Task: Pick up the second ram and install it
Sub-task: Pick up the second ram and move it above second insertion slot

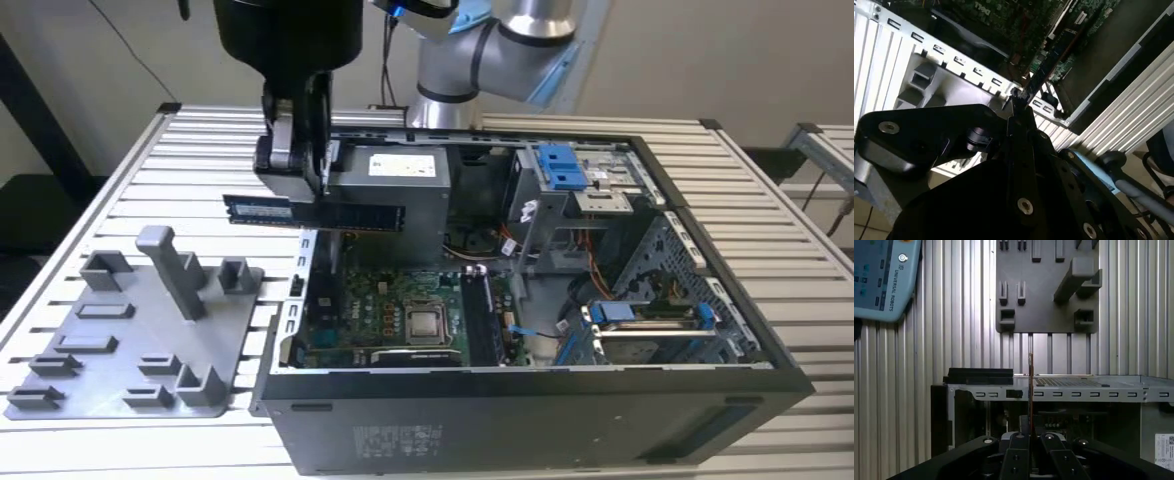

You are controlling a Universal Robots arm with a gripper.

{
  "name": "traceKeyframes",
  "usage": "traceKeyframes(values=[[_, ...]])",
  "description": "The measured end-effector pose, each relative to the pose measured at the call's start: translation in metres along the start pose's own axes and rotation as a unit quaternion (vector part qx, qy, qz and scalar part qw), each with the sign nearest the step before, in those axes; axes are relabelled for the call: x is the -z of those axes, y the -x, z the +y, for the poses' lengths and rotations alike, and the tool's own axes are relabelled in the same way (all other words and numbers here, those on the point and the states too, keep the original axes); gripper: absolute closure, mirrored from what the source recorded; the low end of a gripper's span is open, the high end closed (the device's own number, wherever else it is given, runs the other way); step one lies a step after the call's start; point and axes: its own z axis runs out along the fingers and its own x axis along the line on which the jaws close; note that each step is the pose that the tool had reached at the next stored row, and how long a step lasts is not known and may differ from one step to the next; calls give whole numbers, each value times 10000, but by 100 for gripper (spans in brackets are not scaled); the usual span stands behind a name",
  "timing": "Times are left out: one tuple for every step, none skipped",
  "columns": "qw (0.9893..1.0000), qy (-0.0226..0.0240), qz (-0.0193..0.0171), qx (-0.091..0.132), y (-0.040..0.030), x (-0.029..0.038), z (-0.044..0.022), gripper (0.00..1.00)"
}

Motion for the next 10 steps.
traceKeyframes(values=[[10000, 1, 0, 1, 1, 2, -35, 86], [10000, 2, 0, 2, 2, 4, -70, 86], [10000, 3, 0, 2, 3, 7, -109, 86], [10000, 3, 0, 2, 3, 9, -145, 86], [10000, 5, 0, 2, 4, 11, -182, 86], [10000, 6, 0, 2, 5, 14, -220, 86], [10000, 7, 0, 2, 6, 16, -257, 86], [10000, 7, 0, 3, 7, 18, -294, 86], [10000, 8, 0, 3, 7, 20, -331, 86], [10000, 9, 0, 3, 8, 22, -370, 86]])
